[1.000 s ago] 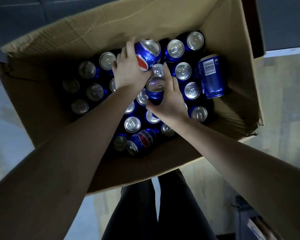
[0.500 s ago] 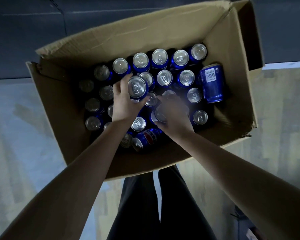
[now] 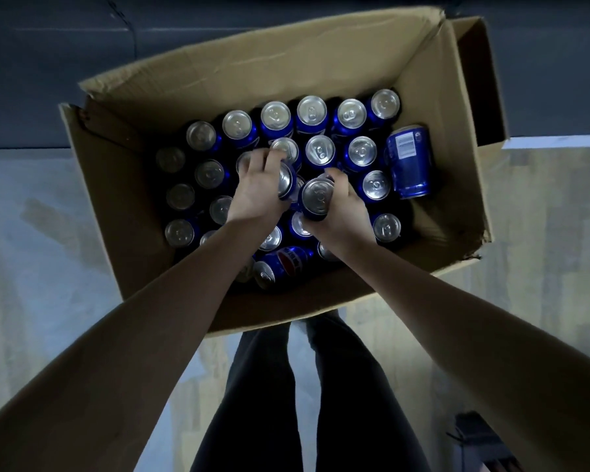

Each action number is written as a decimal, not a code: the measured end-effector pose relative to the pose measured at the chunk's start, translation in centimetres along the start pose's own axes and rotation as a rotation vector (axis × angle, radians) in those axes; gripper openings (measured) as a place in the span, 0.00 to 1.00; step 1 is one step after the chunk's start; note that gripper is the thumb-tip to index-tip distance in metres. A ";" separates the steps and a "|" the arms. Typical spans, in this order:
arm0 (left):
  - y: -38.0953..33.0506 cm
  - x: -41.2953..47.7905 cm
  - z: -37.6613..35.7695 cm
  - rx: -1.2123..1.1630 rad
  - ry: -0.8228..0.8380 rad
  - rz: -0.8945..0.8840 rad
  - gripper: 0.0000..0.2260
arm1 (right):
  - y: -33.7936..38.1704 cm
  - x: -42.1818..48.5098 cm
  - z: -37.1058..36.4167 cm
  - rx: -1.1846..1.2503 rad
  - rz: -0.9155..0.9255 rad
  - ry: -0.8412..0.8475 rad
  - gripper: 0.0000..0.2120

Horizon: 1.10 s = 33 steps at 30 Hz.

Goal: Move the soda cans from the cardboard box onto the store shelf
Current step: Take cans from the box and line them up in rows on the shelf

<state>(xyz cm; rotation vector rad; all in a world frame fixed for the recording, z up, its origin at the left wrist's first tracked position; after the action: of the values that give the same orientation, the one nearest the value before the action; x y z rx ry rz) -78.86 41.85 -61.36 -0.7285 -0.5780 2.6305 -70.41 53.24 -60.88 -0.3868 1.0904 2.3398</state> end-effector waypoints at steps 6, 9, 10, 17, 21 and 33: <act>-2.2 -2.4 5.2 0.058 -0.008 -0.030 0.32 | 4.5 -0.6 4.1 -0.038 0.067 -0.001 0.35; -5.0 -4.6 10.9 0.049 0.018 -0.035 0.33 | 9.1 -2.0 8.7 -0.069 0.132 -0.012 0.37; -6.2 -5.4 13.0 0.050 0.017 -0.046 0.33 | 10.7 -2.6 10.6 -0.078 0.157 -0.027 0.38; -16.5 -11.9 31.4 0.076 -0.126 -0.113 0.31 | 25.9 -8.9 26.0 -0.124 0.453 -0.139 0.34; -22.4 -15.3 41.8 0.073 -0.260 -0.193 0.26 | 33.8 -12.8 34.9 -0.088 0.599 -0.264 0.30; -32.4 -13.6 66.0 0.066 -0.645 -0.347 0.28 | 50.5 -13.3 52.1 0.101 0.681 -0.421 0.26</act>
<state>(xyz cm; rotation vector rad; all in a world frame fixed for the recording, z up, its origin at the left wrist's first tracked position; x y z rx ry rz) -97.02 44.66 11.14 0.2515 -0.6999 2.4978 -90.14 61.81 9.69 0.5867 1.2435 2.7257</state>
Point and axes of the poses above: each hand's wrist, its own x-axis towards the middle knuckle, its own z-axis out of the back of the hand, y = z × x, the point moved 9 cm from there along x, towards the middle knuckle, and after that the axes turned 3 degrees about x, right-handed, at the moved point
